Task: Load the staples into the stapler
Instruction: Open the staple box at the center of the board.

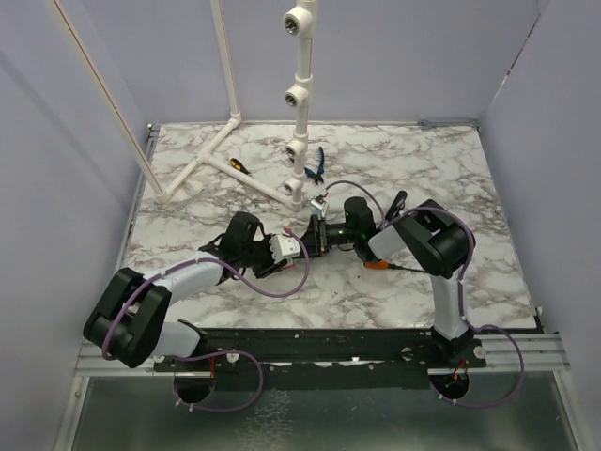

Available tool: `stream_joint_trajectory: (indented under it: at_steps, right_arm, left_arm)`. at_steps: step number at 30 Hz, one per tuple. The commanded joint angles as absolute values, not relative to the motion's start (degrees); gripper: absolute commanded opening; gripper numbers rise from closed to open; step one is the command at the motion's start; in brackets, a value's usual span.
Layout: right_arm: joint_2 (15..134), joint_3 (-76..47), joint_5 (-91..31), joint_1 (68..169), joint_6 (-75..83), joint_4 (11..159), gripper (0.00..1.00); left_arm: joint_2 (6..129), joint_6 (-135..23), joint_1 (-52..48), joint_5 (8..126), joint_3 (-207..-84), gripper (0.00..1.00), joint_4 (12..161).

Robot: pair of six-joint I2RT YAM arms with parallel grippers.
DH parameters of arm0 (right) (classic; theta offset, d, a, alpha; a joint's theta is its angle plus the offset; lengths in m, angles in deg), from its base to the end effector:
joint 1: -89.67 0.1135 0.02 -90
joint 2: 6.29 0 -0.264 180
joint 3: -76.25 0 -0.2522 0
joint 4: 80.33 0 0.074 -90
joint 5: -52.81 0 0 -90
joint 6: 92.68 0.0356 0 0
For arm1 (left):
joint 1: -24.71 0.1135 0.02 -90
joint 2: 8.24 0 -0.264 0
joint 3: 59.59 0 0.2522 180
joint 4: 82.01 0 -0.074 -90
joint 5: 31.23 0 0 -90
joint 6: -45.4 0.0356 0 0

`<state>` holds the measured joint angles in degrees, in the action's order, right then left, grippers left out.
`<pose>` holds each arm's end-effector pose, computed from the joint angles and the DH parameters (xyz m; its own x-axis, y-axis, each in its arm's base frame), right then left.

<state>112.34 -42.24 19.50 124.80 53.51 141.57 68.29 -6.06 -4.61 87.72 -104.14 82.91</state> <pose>0.2885 0.2394 0.1089 -0.9300 -0.0964 -0.3546 -0.3644 0.1172 0.9238 0.2044 -0.1345 0.1597 -0.0531 0.6552 -0.7536 0.9577 0.2471 0.1473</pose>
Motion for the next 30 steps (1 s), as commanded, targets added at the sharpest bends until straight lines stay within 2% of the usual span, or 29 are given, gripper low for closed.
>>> stream_joint_trajectory:
  at_steps: [1, 18, 30]
  right_arm:
    - [114.21, -40.86, 20.62, 126.82, 53.92, 140.41, 0.59]
    - [114.23, -38.84, 16.33, 127.38, 50.45, 127.59, 0.58]
    - [116.61, -38.29, 18.37, 127.91, 55.1, 132.26, 0.58]
  left_arm:
    - [66.56, -7.15, -4.99, 88.71, -104.03, 0.25, 88.9]
    - [66.75, -8.19, -5.68, 86.21, -103.38, 0.25, 91.4]
    - [67.07, -7.55, -6.36, 84.66, -102.37, 0.24, 92.62]
